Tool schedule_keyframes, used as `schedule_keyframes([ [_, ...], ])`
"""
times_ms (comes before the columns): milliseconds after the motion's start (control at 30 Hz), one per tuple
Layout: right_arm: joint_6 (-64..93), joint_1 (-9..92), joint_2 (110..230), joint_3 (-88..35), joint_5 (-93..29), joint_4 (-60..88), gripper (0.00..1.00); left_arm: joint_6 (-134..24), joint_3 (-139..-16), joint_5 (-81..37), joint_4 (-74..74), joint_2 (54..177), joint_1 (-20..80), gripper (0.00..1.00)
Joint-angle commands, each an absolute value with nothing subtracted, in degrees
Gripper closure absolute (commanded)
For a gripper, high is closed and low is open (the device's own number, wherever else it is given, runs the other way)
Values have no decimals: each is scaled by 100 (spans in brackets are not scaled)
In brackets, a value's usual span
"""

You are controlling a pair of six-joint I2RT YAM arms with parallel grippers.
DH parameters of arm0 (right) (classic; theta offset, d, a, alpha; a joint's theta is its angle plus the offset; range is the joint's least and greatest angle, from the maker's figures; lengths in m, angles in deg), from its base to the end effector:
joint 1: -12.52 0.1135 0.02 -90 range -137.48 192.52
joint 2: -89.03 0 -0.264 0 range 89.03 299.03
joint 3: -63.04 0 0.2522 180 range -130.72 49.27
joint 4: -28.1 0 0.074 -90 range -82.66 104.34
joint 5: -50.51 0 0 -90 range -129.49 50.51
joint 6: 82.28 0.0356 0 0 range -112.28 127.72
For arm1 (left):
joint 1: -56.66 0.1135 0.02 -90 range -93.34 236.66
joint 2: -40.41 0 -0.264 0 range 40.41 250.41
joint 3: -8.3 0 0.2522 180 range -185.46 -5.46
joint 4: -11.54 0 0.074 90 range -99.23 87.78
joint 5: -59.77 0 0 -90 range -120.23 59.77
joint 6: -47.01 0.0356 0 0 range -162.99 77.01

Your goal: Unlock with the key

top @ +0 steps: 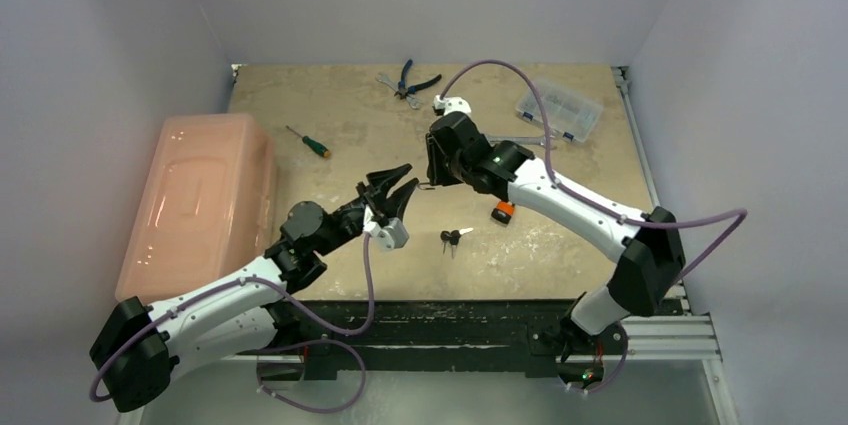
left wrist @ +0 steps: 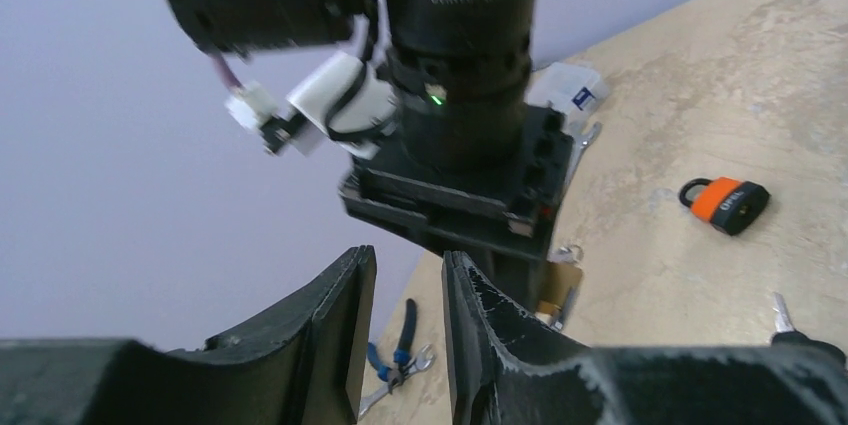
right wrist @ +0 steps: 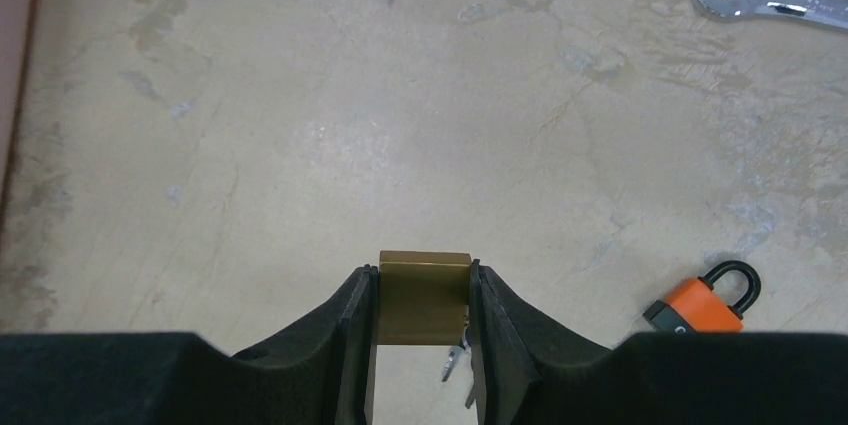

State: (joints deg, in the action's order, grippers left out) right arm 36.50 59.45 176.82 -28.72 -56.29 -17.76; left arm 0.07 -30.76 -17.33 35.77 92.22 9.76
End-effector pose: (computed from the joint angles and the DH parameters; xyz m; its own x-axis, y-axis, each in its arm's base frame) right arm 0.2410 0.2427 0.3226 -0.6656 -0.0371 -0.7454 -0.2646 0.9456 0.1893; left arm 0.1372 -0.1582 0.2870 0.6874 0.2395 -0.6857 0.5364 0.4691 0.7016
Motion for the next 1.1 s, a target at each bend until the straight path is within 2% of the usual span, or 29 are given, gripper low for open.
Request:
schedule_keyframes([
  [0,3777,5907,18011,-3208,-5878,-1641,100,-28,-3049,-2210,4267,9143,1007,65],
  [233,3743,5686,18852,-3518,-5829,-1773,100,-49,-3034,-2586,4453,9175,1006,65],
  [833,3609,5409,21027,-4811,-5831,-2189,98,-242,-3053,-2481,4524,9366,1002,65],
  [900,3586,5398,21207,-4966,-5838,-2241,93,-240,-3060,-2463,4515,9384,1006,65],
  [967,3591,5389,21340,-5071,-5908,-2257,77,-244,-3053,-2453,4515,9385,1007,65],
  [1067,3578,5383,21453,-5171,-5992,-2264,37,-258,-3054,-2432,4515,9385,1007,65],
])
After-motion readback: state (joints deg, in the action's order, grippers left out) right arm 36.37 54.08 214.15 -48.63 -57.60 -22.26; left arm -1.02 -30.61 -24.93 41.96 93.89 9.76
